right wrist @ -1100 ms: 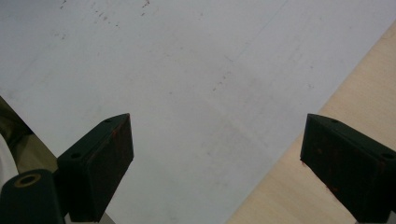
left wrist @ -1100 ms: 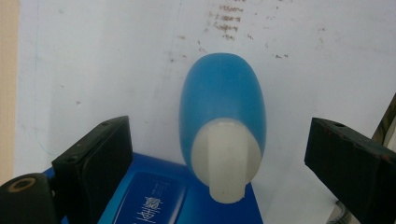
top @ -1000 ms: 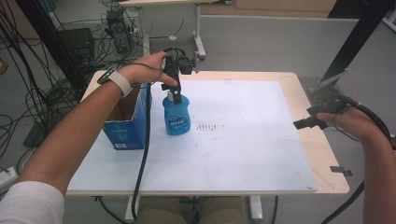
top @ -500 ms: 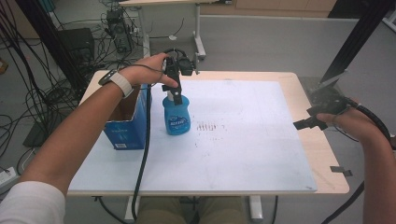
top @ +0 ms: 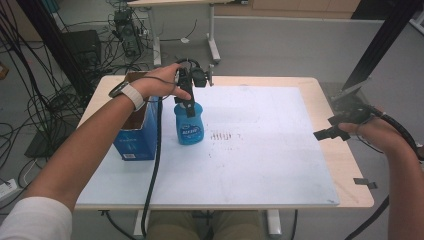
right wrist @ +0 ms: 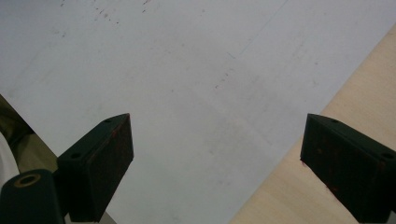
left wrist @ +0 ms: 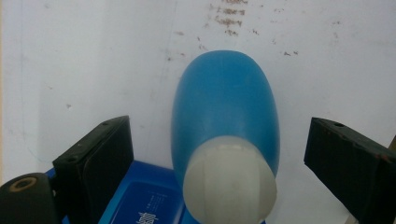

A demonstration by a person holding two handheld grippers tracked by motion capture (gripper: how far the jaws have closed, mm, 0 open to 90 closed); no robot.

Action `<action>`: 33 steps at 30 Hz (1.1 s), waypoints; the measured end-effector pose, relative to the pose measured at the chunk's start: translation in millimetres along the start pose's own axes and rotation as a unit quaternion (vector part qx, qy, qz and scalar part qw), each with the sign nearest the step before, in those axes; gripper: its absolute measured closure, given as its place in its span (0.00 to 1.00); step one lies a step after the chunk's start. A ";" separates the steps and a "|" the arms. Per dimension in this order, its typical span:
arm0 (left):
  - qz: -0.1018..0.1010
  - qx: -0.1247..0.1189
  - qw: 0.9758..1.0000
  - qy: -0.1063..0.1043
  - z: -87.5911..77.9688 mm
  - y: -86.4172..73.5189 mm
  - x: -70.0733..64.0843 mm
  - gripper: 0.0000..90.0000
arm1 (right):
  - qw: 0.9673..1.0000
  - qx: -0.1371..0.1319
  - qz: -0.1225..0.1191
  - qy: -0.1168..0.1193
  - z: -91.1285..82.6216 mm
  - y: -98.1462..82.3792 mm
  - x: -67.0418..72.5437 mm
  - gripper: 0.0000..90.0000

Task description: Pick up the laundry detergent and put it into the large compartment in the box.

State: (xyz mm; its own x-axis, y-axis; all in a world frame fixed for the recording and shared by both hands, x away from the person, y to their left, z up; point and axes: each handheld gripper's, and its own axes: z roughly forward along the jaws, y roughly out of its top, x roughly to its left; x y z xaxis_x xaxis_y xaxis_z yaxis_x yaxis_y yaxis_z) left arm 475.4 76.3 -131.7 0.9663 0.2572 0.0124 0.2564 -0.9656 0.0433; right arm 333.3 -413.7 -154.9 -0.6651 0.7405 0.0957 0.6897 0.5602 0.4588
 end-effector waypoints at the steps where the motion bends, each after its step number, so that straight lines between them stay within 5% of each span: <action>1: 0.001 -0.001 1.000 0.000 1.5 -0.2 -0.2 0.10 | 1.000 0.000 0.000 0.000 -0.1 -0.3 0.1 0.11; 21: 0.003 0.006 1.000 0.000 27.9 1.2 -2.3 0.14 | 1.000 -0.001 0.002 0.000 0.2 -5.0 0.7 0.11; 33: 0.004 0.004 1.000 0.007 33.9 0.5 -3.9 0.25 | 1.000 -0.003 0.002 0.000 -0.8 -7.4 0.7 0.11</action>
State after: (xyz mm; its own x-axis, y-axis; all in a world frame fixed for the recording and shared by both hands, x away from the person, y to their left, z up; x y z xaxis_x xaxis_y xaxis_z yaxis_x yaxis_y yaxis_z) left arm 472.6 73.5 -165.6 0.9678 0.2505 0.0261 0.2495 -0.9677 0.0350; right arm 327.6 -417.7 -157.6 -0.6621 0.7430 0.0982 0.6913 0.5548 0.4629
